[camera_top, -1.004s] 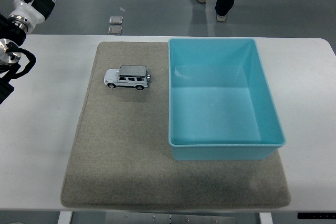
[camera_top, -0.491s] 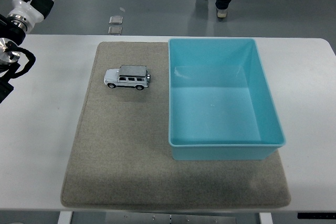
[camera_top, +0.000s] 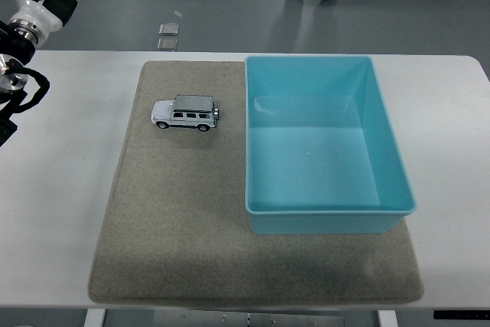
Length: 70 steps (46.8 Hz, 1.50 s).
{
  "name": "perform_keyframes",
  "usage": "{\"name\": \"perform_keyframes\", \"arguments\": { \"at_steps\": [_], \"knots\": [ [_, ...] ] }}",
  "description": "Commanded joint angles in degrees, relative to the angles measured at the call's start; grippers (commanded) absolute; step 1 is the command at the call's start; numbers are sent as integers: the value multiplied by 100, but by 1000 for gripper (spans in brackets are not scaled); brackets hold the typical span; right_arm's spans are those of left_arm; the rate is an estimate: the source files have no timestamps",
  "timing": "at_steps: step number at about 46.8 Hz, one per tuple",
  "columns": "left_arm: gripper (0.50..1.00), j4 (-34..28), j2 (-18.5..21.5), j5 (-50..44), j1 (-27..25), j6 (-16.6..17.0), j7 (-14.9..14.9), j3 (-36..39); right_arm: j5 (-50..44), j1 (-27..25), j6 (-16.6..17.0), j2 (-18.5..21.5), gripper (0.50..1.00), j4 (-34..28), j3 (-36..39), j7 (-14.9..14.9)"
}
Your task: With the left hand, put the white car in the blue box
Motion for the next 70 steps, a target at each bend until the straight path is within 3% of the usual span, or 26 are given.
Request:
{"name": "perform_keyframes", "arguments": {
  "at_steps": [1,8,15,18,21,27,34,43,48,52,58,70],
  "knots": [
    [1000,-395,283,18,-4,-53,0,71,0,0,0,0,936,1,0,-3],
    [1000,-1029,776,44,57,-62,-9,88,0,0,0,0,936,1,0,-3],
    [1000,-1143,837,88,-13,-71,-114,483,0,0,0,0,936,1,0,6],
    [999,-1301,995,202,-109,-62,-254,755,0,0,0,0,936,1,8,-3],
    [996,-1573,1399,430,-232,-53,-439,1177,0,0,0,0,936,1,0,-3],
    [994,-2136,1848,1159,-610,44,-948,2021,0,0,0,0,936,1,0,-3],
    [994,-2400,1936,1994,-646,281,-1020,2268,0,0,0,0,936,-7,0,-3],
    [999,-2988,2121,3752,-637,579,-1090,2259,0,0,0,0,936,-7,0,-3],
    [1000,-3410,2156,3911,-602,922,-1090,2286,0,0,0,0,936,-7,0,-2],
    [1000,-3735,2270,3964,-593,1010,-1063,2540,0,0,0,0,936,1,9,6],
    [1000,-3833,2288,4657,-646,1160,-1028,2769,0,0,0,0,936,-7,0,-3],
    [1000,-4078,2270,6002,-593,1783,-1028,2830,0,0,0,0,936,-7,8,6]
  ]
}}
